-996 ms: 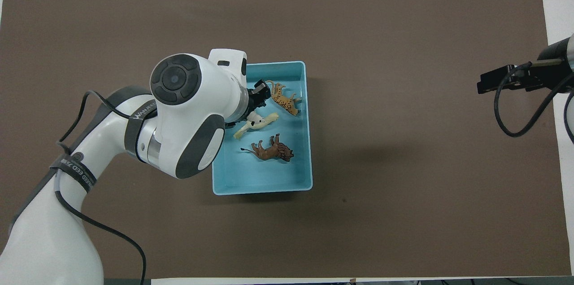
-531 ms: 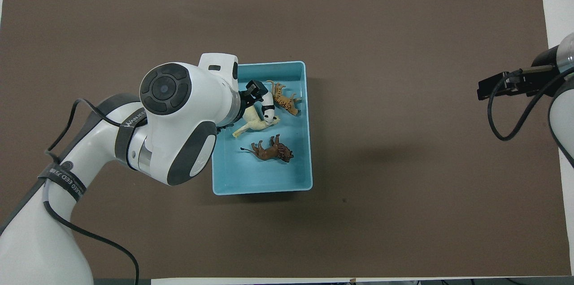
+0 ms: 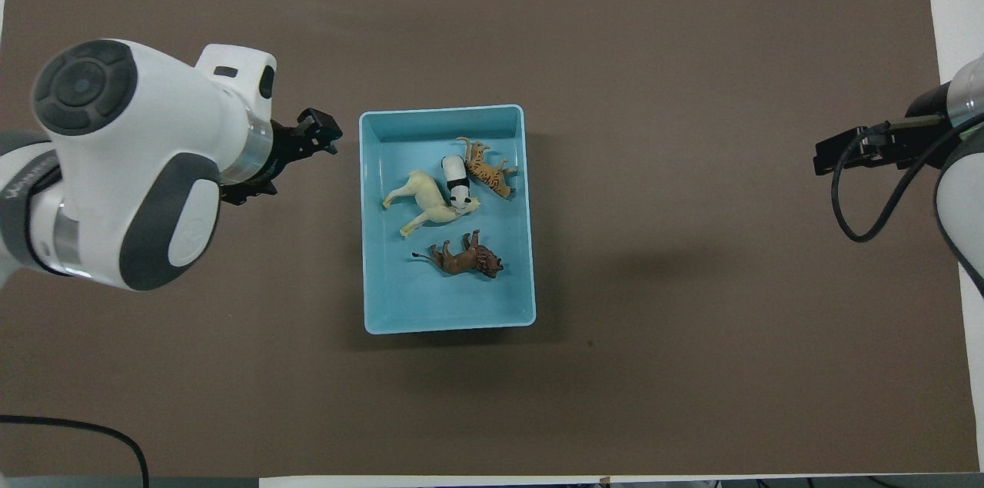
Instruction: Put all toys into storage box
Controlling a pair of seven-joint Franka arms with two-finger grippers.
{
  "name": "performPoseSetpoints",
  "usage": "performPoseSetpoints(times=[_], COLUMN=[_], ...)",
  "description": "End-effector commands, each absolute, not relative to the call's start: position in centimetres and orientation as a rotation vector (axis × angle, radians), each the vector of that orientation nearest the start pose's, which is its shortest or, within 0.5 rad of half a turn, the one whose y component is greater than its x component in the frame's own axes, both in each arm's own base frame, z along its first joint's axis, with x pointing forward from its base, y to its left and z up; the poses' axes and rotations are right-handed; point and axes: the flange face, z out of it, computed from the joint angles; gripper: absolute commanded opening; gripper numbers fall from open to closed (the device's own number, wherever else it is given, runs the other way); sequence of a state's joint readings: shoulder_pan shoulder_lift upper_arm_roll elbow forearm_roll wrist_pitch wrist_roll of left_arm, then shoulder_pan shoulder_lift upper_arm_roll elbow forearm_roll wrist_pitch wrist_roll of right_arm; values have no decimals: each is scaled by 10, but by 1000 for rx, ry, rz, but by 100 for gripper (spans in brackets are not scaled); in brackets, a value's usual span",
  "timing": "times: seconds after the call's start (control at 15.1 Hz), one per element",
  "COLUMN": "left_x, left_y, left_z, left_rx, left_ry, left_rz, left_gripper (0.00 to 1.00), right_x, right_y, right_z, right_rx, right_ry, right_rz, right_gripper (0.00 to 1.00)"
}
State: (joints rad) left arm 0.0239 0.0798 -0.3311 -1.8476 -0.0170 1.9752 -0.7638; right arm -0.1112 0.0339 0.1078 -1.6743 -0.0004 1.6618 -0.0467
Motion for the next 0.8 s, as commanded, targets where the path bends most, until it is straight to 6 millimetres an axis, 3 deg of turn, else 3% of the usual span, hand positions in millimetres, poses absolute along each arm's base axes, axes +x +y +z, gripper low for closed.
performPoseSetpoints(times=[0.0,0.2,0.33,0.46,0.53,0.73], left_x=[550,548,547,554,553,558], left_y=[-132,-83,-81,-46,-48,-39], left_z=[503,514,522,519,518,544], left_rx=[-3103,-3105,-3108,-3115,-3118,-3128], left_ry=[-524,-385,-272,-236,-160,21], left_rz=[20,80,138,186,208,219], left_gripper=[100,100,100,100,100,100], right_x=[560,556,556,558,559,560], right_y=[-7,-6,-7,-9,-10,-10], right_z=[566,565,564,566,566,566], right_rx=[-3118,-3116,-3120,-3131,-3133,-3133], right_ry=[-74,-101,-100,-101,-109,-116], right_rz=[104,152,157,146,135,125], right_gripper=[100,100,100,100,100,100])
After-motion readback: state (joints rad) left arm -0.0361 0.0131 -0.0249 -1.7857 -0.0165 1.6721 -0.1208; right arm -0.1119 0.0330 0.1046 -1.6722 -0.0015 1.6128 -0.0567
